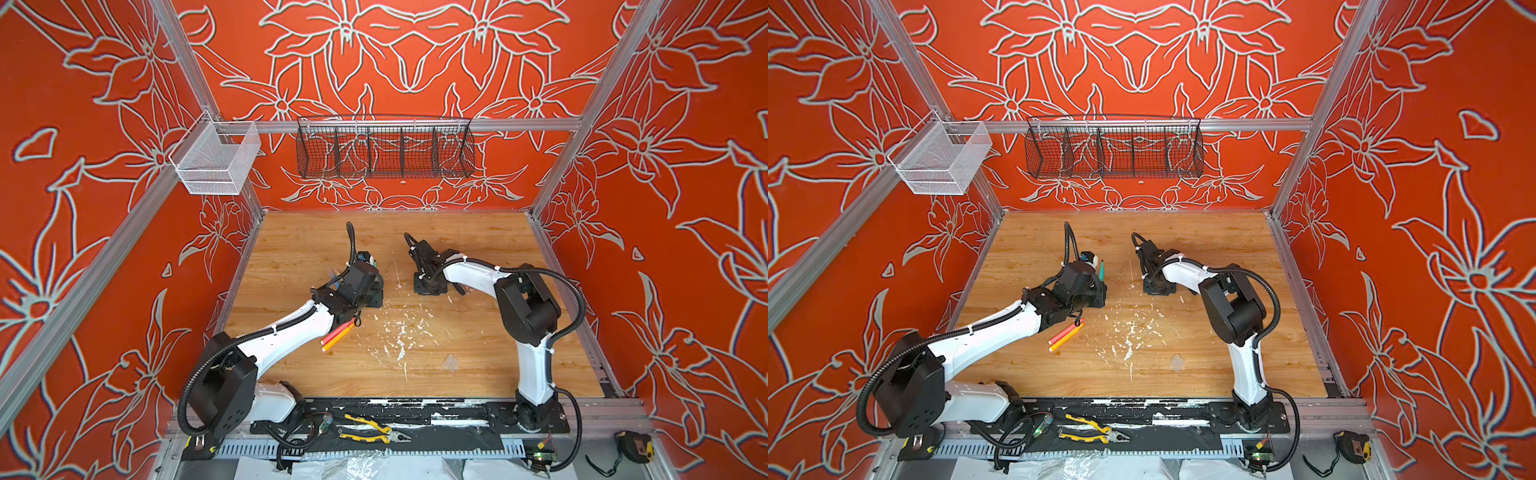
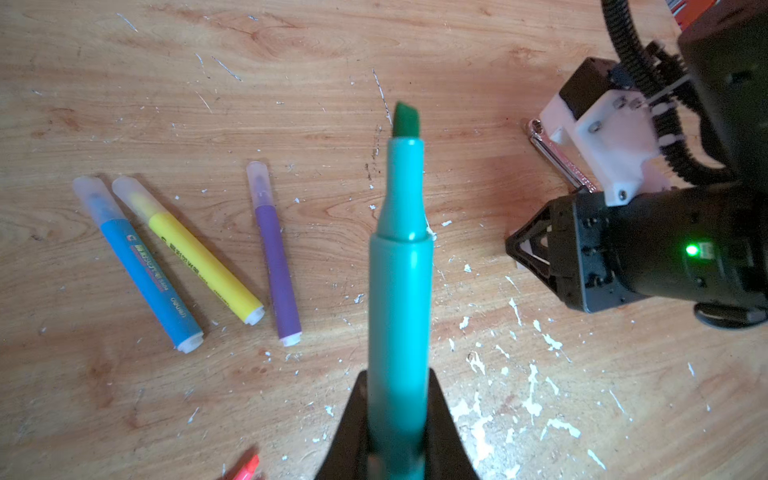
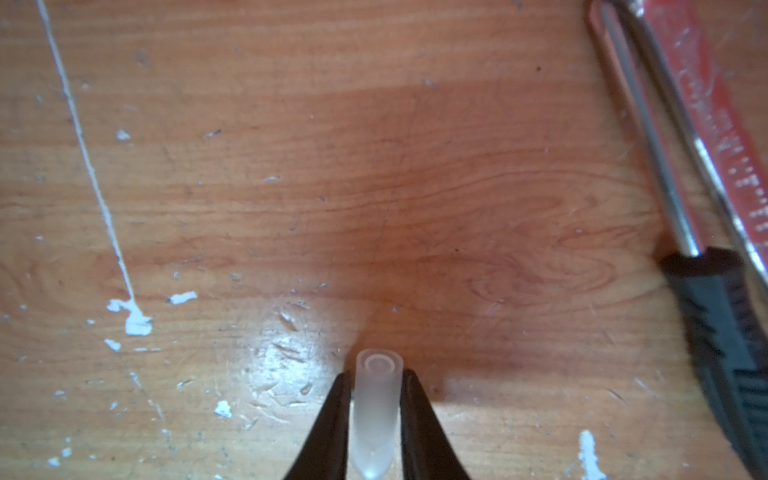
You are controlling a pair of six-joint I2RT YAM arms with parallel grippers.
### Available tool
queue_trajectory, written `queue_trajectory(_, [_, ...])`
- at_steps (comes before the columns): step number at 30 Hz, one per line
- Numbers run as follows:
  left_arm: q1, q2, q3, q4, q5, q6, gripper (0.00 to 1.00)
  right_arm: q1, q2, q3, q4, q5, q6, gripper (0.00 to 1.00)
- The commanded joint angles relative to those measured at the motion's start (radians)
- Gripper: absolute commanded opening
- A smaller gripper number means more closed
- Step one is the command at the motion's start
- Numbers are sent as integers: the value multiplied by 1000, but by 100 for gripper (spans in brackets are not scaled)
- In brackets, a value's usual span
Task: Insert the pens into the pen caps
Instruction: 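Lower the right gripper onto the translucent cap and close on it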
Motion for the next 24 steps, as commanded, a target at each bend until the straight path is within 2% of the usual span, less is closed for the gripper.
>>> queue_trajectory(1, [1,12,24,-5,10,-8,0,-4,43,4,-38,-22,16,19])
queue_trajectory(14, [1,2,13,28,64,8,0,-7,16,-17,-18,-26,21,9])
queue_trajectory(24, [0,5,-1,93,182,34,0,-18,-192,-176,103,-3,52,9])
